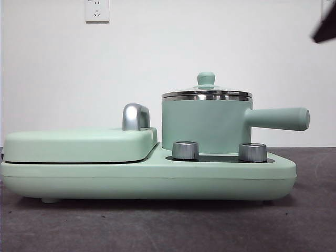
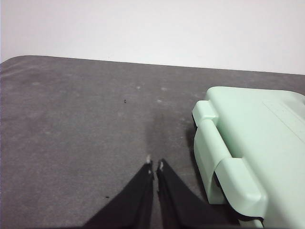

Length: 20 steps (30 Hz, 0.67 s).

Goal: Put the buns in a small steamer

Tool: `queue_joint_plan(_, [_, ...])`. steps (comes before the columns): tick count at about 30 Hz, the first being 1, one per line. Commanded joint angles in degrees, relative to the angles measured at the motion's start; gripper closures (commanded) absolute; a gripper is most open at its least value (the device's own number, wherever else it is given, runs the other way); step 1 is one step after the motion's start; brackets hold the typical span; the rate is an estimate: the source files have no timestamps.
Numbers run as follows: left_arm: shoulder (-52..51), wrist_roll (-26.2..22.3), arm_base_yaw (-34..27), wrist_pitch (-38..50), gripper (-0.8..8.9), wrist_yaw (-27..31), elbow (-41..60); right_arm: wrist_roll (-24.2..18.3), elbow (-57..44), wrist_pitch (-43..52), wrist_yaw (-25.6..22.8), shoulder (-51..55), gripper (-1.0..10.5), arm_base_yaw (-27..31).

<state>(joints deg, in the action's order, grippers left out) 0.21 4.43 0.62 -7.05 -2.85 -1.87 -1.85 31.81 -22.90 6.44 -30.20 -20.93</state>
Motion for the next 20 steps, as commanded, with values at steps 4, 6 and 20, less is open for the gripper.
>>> queue_joint_plan(4, [0.0,-0.5,0.0,0.7,7.98,0.1,1.1,-2.0,-7.5,0.7,-1.2,11.1,9.3,6.7])
queue_joint_plan(6, [0.0,-0.5,0.0,0.7,7.98,0.1,1.1,-2.0,-9.8,0.8,-1.5,14.5,9.3,8.3])
queue_joint_plan(20, [0.0,-0.4,0.0,0.7,7.98,0.1,1.1,-2.0,-27.2,14.8,-2.4,30.0,9.3,13.3])
